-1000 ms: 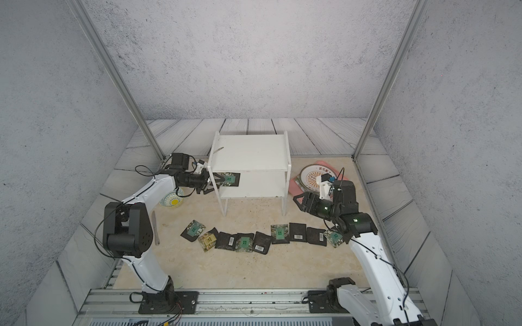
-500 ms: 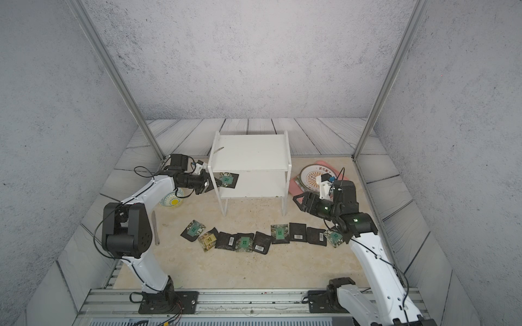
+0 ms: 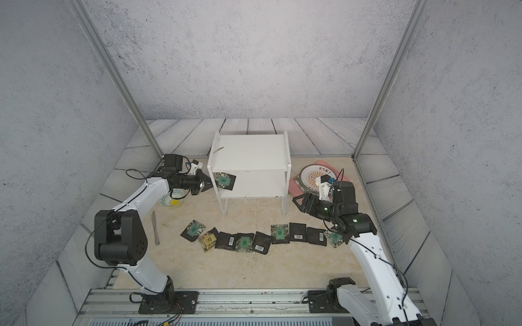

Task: Remove the tea bags from the shelf
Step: Pick up the tea bag from the shelf, then place the tea bag at the center of the board.

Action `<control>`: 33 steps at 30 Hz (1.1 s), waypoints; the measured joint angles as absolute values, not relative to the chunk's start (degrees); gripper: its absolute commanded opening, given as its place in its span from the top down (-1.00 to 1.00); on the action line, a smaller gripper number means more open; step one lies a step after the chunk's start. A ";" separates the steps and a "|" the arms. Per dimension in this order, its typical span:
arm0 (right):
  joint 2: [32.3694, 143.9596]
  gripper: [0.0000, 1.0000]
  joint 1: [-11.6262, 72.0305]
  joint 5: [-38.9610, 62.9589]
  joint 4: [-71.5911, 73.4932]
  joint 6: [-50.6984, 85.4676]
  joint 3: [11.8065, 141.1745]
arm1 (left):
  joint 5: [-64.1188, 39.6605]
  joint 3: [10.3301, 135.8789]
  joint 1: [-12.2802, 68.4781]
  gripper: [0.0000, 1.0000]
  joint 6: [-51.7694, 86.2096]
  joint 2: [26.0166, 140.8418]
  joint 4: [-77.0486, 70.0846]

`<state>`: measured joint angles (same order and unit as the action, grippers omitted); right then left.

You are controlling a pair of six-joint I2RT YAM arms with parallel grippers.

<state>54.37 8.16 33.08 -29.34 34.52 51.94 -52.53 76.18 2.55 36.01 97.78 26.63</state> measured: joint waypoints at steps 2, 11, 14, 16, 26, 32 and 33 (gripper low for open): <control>54.37 -0.39 8.16 33.10 -29.26 34.54 51.96 | -52.60 75.57 1.85 1.00 36.03 96.60 26.68; 54.37 -0.39 8.12 34.04 -28.77 34.52 51.99 | -52.14 70.61 -1.76 1.00 36.71 88.42 26.81; 54.37 -0.39 8.12 34.37 -28.77 34.52 52.10 | -51.64 68.20 -3.16 1.00 37.19 84.20 27.09; 54.37 -0.39 8.12 34.44 -28.82 34.52 52.16 | -50.98 66.61 -4.03 1.00 37.56 81.36 27.46; 54.37 -0.39 8.08 35.03 -29.02 34.22 53.19 | -44.66 57.21 -8.49 1.00 38.44 67.99 32.42; 54.37 -0.39 8.05 35.03 -29.65 33.87 53.19 | -37.71 51.57 -10.46 1.00 39.81 61.73 35.51; 54.37 -0.39 8.08 35.03 -29.78 33.85 53.19 | -36.51 50.57 -10.92 1.00 40.12 60.66 35.99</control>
<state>54.37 8.08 35.03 -29.78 33.85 53.19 -36.51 50.57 -10.92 40.12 60.66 35.99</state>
